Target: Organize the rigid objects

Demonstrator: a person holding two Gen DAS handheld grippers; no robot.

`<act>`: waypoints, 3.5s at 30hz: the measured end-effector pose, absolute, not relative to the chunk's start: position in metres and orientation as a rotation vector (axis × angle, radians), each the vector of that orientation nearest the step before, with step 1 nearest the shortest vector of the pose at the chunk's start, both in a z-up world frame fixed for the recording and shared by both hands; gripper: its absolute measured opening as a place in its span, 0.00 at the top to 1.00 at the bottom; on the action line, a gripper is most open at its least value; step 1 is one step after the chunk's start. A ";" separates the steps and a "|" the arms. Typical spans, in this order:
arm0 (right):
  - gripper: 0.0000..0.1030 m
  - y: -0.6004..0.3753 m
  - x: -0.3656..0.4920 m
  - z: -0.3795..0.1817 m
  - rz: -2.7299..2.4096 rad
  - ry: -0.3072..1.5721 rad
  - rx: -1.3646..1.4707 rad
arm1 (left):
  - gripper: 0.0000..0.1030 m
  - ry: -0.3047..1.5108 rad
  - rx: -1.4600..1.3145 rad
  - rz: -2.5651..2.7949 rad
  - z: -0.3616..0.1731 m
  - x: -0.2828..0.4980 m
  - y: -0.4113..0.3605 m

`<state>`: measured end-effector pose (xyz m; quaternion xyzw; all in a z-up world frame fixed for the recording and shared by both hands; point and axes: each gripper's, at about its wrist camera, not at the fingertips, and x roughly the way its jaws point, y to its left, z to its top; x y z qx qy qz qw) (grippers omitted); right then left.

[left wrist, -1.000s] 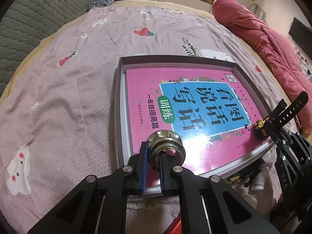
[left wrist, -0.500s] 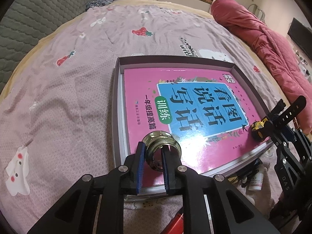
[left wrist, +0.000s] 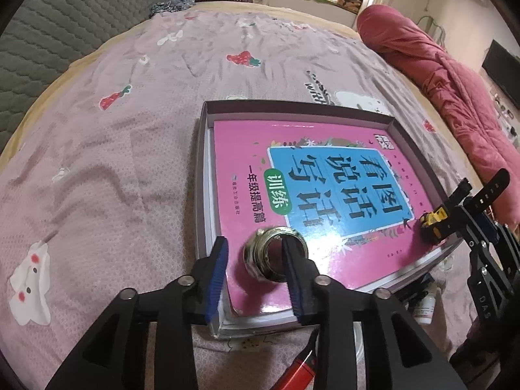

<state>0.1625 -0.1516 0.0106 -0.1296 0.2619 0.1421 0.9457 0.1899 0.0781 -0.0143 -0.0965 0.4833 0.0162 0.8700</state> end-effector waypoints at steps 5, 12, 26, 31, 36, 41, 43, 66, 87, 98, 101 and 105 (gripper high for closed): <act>0.74 -0.152 0.159 0.015 0.285 0.519 -0.264 | 0.61 1.013 -0.194 0.041 -0.013 0.189 0.080; 0.58 -0.154 0.154 0.025 0.290 0.495 -0.250 | 0.59 0.992 -0.212 0.044 -0.007 0.186 0.086; 0.57 -0.162 0.140 0.044 0.280 0.467 -0.233 | 0.51 0.914 -0.210 0.002 0.012 0.179 0.081; 0.56 -0.167 0.130 0.053 0.285 0.458 -0.233 | 0.44 0.889 -0.212 -0.007 0.016 0.175 0.080; 0.56 -0.171 0.126 0.051 0.285 0.487 -0.214 | 0.43 0.886 -0.199 -0.010 0.017 0.168 0.078; 0.56 -0.172 0.122 0.050 0.298 0.507 -0.202 | 0.41 0.870 -0.188 -0.015 0.018 0.162 0.076; 0.56 -0.171 0.121 0.050 0.313 0.515 -0.195 | 0.40 0.867 -0.186 -0.017 0.018 0.160 0.075; 0.55 -0.167 0.077 0.055 0.408 0.549 -0.169 | 0.39 0.851 -0.158 0.011 0.020 0.104 0.060; 0.42 -0.173 0.058 0.050 0.461 0.580 -0.118 | 0.32 0.850 -0.143 0.018 0.021 0.066 0.043; 0.42 -0.169 0.045 0.051 0.494 0.602 -0.133 | 0.30 0.858 -0.129 0.009 0.021 0.050 0.038; 0.42 -0.169 0.044 0.047 0.508 0.632 -0.111 | 0.30 0.874 -0.126 0.004 0.017 0.045 0.037; 0.42 -0.166 0.041 0.039 0.521 0.660 -0.114 | 0.30 0.895 -0.109 -0.003 0.012 0.039 0.033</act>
